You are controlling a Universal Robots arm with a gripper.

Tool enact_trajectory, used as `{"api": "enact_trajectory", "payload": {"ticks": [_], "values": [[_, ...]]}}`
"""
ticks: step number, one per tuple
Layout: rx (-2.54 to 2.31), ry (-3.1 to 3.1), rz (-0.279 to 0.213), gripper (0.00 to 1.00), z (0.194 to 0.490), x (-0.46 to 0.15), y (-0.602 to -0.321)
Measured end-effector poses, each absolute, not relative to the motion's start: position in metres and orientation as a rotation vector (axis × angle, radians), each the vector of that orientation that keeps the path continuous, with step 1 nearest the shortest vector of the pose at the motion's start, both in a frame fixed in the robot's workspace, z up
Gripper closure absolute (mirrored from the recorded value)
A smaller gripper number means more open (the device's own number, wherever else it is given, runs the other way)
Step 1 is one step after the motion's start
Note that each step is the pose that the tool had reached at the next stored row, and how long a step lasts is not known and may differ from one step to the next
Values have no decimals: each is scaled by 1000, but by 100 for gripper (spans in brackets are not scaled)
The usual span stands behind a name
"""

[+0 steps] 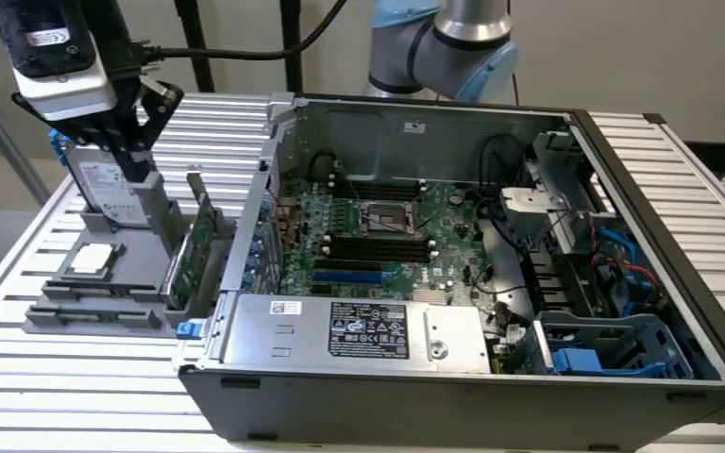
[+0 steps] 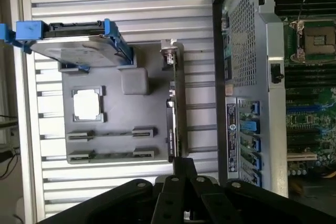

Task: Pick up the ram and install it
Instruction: 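Reach for the ram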

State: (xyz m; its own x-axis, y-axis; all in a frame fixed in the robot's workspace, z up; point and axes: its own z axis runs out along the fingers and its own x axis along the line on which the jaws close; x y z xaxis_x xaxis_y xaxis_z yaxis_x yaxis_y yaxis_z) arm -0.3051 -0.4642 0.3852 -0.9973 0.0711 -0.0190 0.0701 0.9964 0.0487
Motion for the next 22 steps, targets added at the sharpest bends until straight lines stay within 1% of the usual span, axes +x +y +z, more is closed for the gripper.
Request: {"api": "enact_trajectory", "payload": {"ticks": [22], "values": [[110, 3118, 75, 100, 364, -403, -472]]}}
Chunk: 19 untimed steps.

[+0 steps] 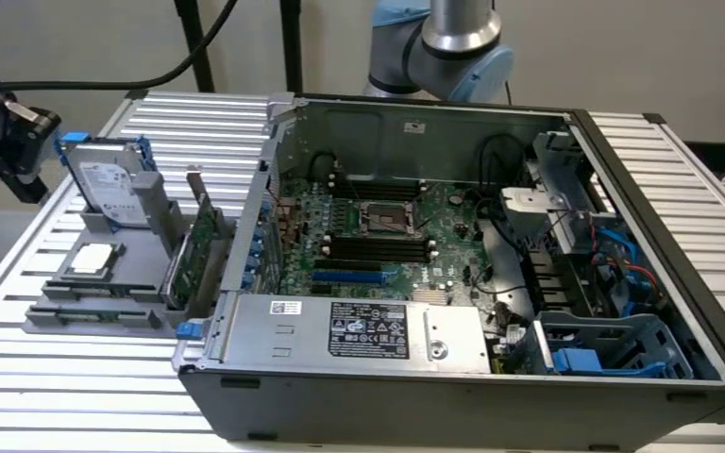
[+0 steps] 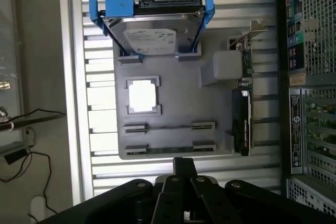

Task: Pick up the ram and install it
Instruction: 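Reach for the ram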

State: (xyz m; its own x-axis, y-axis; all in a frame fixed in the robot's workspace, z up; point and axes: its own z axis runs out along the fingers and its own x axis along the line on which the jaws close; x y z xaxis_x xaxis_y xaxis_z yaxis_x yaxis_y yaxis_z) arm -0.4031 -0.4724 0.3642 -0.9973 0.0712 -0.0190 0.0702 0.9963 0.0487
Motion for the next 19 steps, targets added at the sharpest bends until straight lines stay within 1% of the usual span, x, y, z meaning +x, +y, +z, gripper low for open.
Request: {"api": "enact_trajectory", "payload": {"ticks": [19], "values": [[105, 3119, 75, 100, 363, -406, -473]]}}
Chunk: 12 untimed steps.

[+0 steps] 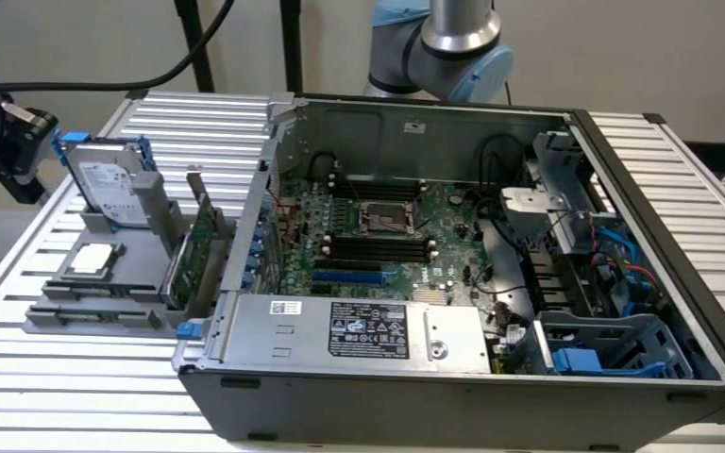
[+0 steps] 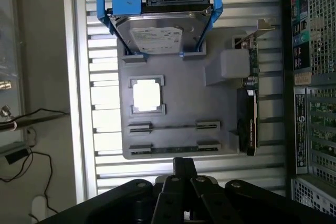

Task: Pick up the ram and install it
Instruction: 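Reach for the ram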

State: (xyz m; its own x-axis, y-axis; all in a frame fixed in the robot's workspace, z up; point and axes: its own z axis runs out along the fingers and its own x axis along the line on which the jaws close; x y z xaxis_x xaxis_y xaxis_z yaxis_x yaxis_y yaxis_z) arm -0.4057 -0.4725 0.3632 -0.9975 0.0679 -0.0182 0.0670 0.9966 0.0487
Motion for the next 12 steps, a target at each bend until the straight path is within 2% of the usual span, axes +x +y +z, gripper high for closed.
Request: {"api": "enact_trajectory", "payload": {"ticks": [12], "values": [[-211, 3149, 76, 100, 357, -406, -473]]}}
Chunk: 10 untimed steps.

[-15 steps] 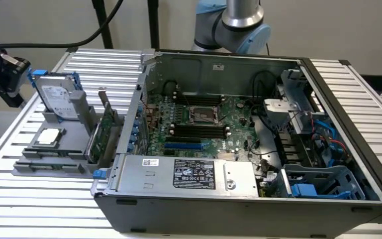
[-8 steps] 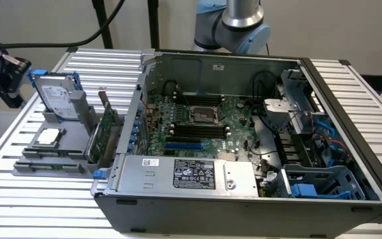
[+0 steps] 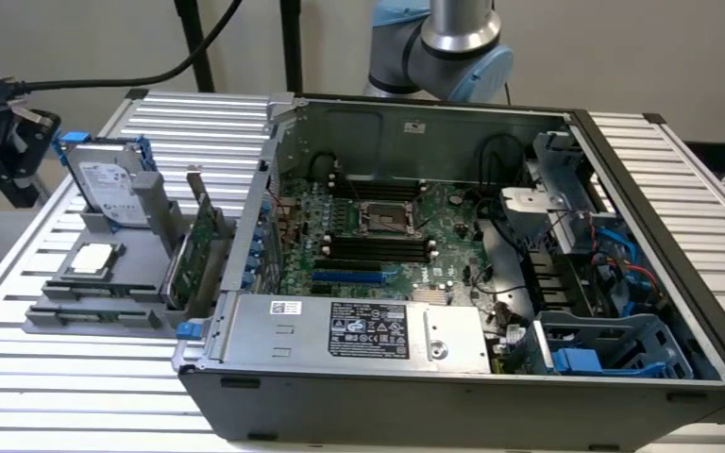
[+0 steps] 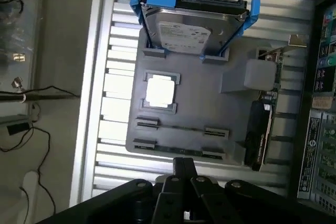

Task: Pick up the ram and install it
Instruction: 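Reach for the ram, then pick up the ram and move it above insertion slot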

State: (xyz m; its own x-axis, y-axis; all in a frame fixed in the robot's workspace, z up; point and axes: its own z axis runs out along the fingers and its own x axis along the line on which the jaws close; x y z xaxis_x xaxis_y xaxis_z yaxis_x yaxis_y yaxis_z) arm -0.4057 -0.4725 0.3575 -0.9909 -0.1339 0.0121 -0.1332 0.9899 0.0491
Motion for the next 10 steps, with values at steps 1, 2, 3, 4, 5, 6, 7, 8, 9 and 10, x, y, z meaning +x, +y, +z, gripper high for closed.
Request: {"api": "enact_trajectory", "payload": {"ticks": [1, 2, 3, 4, 5, 6, 7, 8, 9, 10], "values": [[237, -3114, -75, 100, 357, -406, -473], [265, -3111, -74, 100, 357, -406, -473], [293, -3107, -73, 100, 356, -406, -473], [321, -3103, -73, 100, 356, -406, -473], [348, -3100, -72, 100, 356, -406, -473], [376, -3096, -71, 100, 355, -406, -473], [406, -3092, -71, 100, 354, -406, -473], [434, -3088, -70, 100, 354, -406, -473], [461, -3083, -69, 100, 353, -406, -473], [489, -3078, -69, 100, 353, -406, -473]]}}
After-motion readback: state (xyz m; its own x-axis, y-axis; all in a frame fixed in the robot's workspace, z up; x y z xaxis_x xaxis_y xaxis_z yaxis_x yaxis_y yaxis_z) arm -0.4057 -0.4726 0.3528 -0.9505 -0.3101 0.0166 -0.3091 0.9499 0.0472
